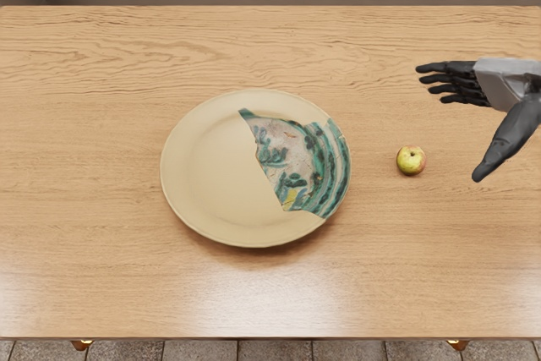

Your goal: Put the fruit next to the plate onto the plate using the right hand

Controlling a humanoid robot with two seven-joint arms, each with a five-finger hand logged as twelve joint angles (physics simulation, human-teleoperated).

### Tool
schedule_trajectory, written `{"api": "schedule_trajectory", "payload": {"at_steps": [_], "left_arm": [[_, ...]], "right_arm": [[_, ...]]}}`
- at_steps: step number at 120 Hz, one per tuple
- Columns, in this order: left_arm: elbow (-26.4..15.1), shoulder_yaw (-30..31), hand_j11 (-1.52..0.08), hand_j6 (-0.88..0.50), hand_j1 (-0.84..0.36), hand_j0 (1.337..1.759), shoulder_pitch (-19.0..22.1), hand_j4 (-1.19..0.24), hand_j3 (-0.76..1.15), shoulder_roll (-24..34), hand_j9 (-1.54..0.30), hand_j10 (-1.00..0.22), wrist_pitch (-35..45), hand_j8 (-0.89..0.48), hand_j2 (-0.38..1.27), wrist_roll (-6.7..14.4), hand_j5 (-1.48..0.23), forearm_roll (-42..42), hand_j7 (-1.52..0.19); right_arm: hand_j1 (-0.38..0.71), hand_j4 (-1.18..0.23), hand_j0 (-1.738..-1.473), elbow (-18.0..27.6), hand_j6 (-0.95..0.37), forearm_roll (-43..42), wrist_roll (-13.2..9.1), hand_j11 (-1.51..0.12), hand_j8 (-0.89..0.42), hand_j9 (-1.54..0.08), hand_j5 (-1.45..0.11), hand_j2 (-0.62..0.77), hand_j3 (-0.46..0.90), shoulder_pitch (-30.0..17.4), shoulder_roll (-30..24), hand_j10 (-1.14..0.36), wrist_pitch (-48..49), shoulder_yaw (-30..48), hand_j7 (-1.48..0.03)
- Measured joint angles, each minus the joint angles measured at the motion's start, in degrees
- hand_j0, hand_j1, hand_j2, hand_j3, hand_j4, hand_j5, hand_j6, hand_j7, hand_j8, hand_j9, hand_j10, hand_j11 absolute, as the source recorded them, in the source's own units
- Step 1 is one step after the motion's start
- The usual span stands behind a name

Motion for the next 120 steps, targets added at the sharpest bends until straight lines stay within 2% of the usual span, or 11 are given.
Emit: {"api": "schedule_trajectory", "payload": {"at_steps": [8, 18, 31, 43, 57, 67, 76, 88, 99, 120], "left_arm": [[0.00, 0.00, -0.32, -0.24, 0.06, 1.658, 0.00, -0.24, 0.00, 0.00, -0.32, -0.24, 0.00, -0.24, 0.05, 0.00, -0.32, 0.00, -0.32], [0.00, 0.00, -0.32, -0.24, 0.06, 1.658, 0.00, -0.24, 0.00, 0.00, -0.32, -0.24, 0.00, -0.24, 0.05, 0.00, -0.32, 0.00, -0.32], [0.00, 0.00, -0.32, -0.24, 0.06, 1.658, 0.00, -0.24, 0.00, 0.00, -0.32, -0.24, 0.00, -0.24, 0.05, 0.00, -0.32, 0.00, -0.32], [0.00, 0.00, -0.32, -0.24, 0.06, 1.658, 0.00, -0.24, 0.00, 0.00, -0.32, -0.24, 0.00, -0.24, 0.05, 0.00, -0.32, 0.00, -0.32], [0.00, 0.00, -0.32, -0.24, 0.06, 1.658, 0.00, -0.24, 0.00, 0.00, -0.32, -0.24, 0.00, -0.24, 0.05, 0.00, -0.32, 0.00, -0.32], [0.00, 0.01, -0.32, -0.24, 0.06, 1.658, 0.00, -0.24, 0.00, 0.00, -0.32, -0.24, 0.00, -0.24, 0.05, 0.00, -0.32, 0.00, -0.32], [0.00, 0.01, -0.32, -0.24, 0.06, 1.658, 0.00, -0.24, 0.00, 0.00, -0.32, -0.24, 0.00, -0.24, 0.05, 0.00, -0.32, 0.00, -0.32], [0.00, 0.01, -0.32, -0.24, 0.06, 1.658, 0.00, -0.24, 0.00, 0.00, -0.32, -0.24, 0.00, -0.24, 0.05, 0.01, -0.32, 0.00, -0.32], [0.00, 0.01, -0.32, -0.24, 0.06, 1.658, 0.00, -0.24, 0.00, 0.00, -0.32, -0.24, 0.00, -0.24, 0.05, 0.01, -0.32, 0.00, -0.32], [0.00, 0.01, -0.32, -0.24, 0.06, 1.658, 0.00, -0.24, 0.00, 0.00, -0.32, -0.24, 0.00, -0.24, 0.05, 0.01, -0.32, -0.01, -0.32]], "right_arm": [[-0.31, -0.04, -1.658, 0.47, -0.04, -2.83, -4.41, -0.05, -0.04, -0.05, -0.05, -0.01, 0.00, 0.19, 2.22, -0.04, -5.24, -0.82, -0.05], [-0.31, -0.04, -1.658, 0.72, -0.05, -5.20, -8.19, -0.05, -0.05, -0.05, -0.05, -0.01, 0.00, 2.50, 3.71, -0.04, -11.33, -4.56, -0.05], [-0.31, -0.05, -1.658, 0.61, -0.05, -6.43, -12.31, -0.05, -0.05, -0.05, -0.05, -0.01, 0.00, 12.67, 5.05, -0.05, -17.79, -17.27, -0.05], [-0.30, -0.05, -1.658, 0.57, -0.05, -6.13, -15.61, -0.05, -0.05, -0.05, -0.05, -0.01, 0.00, 23.06, 9.54, -0.05, -25.34, -30.72, -0.05], [-0.30, -0.05, -1.658, 0.56, -0.05, -5.32, -17.38, -0.05, -0.05, -0.05, -0.05, -0.01, 0.00, 30.12, 16.07, -0.05, -36.06, -40.63, -0.05], [-0.30, -0.05, -1.658, 0.69, -0.05, -2.18, -17.90, -0.05, -0.05, -0.05, -0.05, -0.01, 0.00, 36.88, 23.57, -0.04, -43.67, -49.57, -0.05], [-0.30, -0.04, -1.658, 0.89, -0.05, 0.11, -18.17, -0.05, -0.04, -0.05, -0.05, -0.01, 0.00, 40.16, 28.59, -0.04, -48.16, -54.43, -0.05], [-0.30, -0.04, -1.658, 1.37, -0.04, 1.82, -18.34, -0.05, -0.04, -0.05, -0.05, -0.01, 0.00, 41.73, 32.49, -0.04, -50.75, -57.74, -0.05], [-0.30, -0.04, -1.658, 1.63, -0.04, 3.97, -19.43, -0.05, -0.04, -0.05, -0.05, -0.01, 0.00, 42.06, 36.34, -0.04, -51.38, -59.09, -0.05], [-0.30, -0.04, -1.658, 1.89, -0.04, 5.43, -20.62, -0.05, -0.04, -0.05, -0.05, -0.01, 0.00, 41.70, 38.68, -0.04, -51.10, -59.88, -0.05]]}}
